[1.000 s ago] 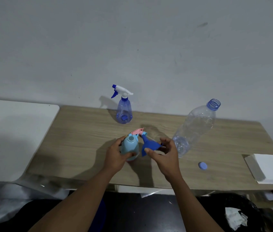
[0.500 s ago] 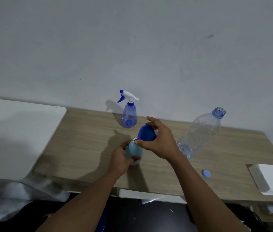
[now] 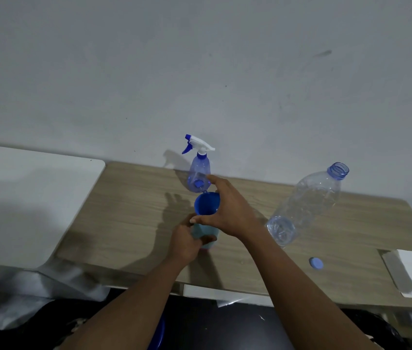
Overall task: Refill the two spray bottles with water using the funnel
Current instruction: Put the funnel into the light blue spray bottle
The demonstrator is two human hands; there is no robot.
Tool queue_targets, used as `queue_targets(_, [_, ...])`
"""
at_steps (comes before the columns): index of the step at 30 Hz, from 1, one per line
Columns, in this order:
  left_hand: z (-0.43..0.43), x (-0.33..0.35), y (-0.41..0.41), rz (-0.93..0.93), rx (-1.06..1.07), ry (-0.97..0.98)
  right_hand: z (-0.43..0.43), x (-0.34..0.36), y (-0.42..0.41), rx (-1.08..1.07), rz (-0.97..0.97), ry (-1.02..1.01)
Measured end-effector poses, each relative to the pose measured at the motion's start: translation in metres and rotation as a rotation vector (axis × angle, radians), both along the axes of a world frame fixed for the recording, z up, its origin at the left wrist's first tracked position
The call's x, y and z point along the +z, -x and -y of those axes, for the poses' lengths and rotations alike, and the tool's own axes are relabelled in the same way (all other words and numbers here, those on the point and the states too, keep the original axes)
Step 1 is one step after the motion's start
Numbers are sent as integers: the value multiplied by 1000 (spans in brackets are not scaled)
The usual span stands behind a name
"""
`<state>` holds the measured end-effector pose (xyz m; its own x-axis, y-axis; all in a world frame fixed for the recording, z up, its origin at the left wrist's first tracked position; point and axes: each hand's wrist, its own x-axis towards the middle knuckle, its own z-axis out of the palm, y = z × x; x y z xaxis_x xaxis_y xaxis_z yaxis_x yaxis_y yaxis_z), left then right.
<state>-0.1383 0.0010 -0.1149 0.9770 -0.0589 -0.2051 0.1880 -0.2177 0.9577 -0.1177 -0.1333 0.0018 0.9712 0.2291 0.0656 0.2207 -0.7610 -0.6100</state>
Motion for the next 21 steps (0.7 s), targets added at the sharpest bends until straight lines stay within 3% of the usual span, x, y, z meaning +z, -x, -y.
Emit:
queue_targets(7, [-1,-3,0,-17,25,1,9,3,9,-50,58,-139])
queue_targets(12, [-6,-3,0,64,24,-25,43,-27,38,-429,142,-435])
queue_targets(21, [-3,-8,-2,121,23,-78,131,-85,100,-914,-15,-473])
